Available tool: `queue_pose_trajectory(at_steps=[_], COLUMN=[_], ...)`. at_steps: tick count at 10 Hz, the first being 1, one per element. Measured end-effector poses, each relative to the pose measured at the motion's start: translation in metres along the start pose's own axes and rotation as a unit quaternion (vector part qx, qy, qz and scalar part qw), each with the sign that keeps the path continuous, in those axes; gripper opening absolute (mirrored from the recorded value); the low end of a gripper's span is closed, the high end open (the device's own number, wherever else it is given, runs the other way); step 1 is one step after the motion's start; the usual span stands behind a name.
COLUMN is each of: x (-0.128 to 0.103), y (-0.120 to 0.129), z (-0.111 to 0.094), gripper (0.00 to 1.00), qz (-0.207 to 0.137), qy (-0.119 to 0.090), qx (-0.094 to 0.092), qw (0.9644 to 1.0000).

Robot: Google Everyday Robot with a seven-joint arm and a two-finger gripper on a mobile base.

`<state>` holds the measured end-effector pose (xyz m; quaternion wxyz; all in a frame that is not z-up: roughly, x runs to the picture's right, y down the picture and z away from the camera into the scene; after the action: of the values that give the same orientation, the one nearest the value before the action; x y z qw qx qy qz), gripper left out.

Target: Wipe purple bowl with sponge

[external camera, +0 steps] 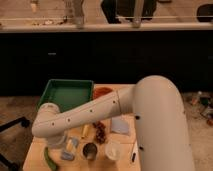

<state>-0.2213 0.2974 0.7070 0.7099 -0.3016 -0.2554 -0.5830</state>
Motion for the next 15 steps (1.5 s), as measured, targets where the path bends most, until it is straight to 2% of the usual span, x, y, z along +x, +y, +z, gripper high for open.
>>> queue_pose_trajectory(at_steps=[4, 9, 13, 15], x=[0.007, 0.016, 0.019, 0.020], y=[-0.006, 0.003, 0.007, 0.008], z=[0.011, 0.025, 0.044, 0.047], gripper=[0.80, 0.80, 0.80, 0.80], qz=[-0.015, -0.013, -0.019, -0.023], qy=[-0.010, -0.033, -0.057, -0.061], qx=[-0.007, 0.005, 0.002, -0.001], qw=[0.9998, 0.9994, 0.9982, 0.9979])
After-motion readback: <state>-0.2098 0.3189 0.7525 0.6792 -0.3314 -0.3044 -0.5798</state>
